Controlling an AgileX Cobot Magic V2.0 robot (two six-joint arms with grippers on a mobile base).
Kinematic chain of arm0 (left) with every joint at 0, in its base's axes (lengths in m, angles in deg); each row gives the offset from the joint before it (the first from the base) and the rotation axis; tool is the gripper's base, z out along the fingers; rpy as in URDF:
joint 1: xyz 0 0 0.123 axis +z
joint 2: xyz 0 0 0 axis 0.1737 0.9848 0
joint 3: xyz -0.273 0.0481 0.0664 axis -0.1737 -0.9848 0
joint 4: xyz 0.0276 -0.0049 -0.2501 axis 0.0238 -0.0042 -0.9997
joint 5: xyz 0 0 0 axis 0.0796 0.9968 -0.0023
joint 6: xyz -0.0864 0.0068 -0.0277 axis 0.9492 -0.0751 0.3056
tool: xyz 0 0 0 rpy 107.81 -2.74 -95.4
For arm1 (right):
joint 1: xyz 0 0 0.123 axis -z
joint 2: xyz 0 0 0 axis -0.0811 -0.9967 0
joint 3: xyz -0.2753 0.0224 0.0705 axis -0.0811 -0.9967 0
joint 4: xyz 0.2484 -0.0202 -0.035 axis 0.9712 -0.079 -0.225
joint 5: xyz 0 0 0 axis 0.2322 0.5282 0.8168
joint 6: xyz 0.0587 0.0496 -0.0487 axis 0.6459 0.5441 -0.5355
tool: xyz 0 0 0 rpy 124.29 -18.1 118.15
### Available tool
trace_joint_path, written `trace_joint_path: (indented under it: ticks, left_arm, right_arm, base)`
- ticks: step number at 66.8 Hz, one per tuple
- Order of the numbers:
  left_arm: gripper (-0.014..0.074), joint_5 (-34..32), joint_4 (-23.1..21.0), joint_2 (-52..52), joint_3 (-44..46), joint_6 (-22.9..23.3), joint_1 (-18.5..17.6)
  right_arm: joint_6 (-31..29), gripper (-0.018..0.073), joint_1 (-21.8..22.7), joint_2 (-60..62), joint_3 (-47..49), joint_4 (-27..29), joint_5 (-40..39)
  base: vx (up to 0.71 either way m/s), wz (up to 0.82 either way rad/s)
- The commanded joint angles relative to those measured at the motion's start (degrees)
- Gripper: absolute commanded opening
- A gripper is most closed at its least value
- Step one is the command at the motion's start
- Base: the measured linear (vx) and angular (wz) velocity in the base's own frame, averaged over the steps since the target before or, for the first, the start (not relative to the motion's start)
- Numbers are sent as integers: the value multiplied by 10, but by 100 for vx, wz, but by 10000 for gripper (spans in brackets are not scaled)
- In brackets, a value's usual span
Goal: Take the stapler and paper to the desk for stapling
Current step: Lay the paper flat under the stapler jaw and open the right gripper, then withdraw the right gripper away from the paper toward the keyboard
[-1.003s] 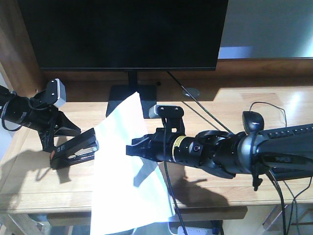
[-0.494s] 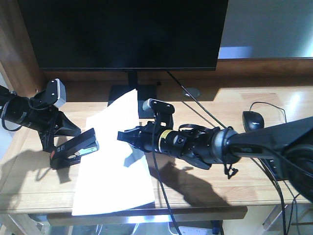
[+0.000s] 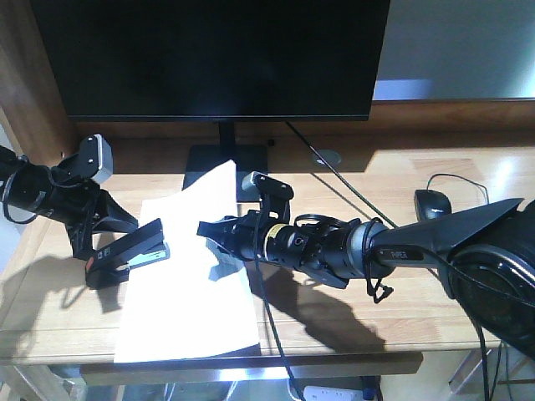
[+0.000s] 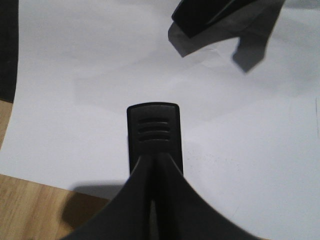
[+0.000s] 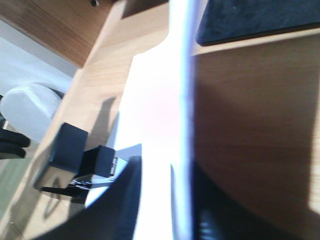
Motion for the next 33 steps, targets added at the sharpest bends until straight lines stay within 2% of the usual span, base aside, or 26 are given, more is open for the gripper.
trace_joint_path:
  ticks: [1, 14, 22, 29, 33]
  left_arm:
    - [-7, 15, -31, -33, 14, 6, -2]
    - [-7, 15, -31, -33, 14, 6, -2]
    - [-7, 15, -31, -33, 14, 6, -2]
    - [-7, 15, -31, -33, 14, 6, -2]
    - [-7, 15, -31, -33, 14, 6, -2]
  right_arm:
    - [-24, 326, 1, 35, 16, 3, -20]
    - [-103, 478, 1, 54, 16, 11, 26]
    - [-165, 499, 1, 78, 16, 39, 77]
    - [-253, 499, 5, 100, 16, 68, 117]
    - [-283, 499, 9, 112, 16, 79, 132]
  base:
    - [0, 0]
    - [0, 0]
    - [0, 0]
    - [0, 0]
    - [0, 0]
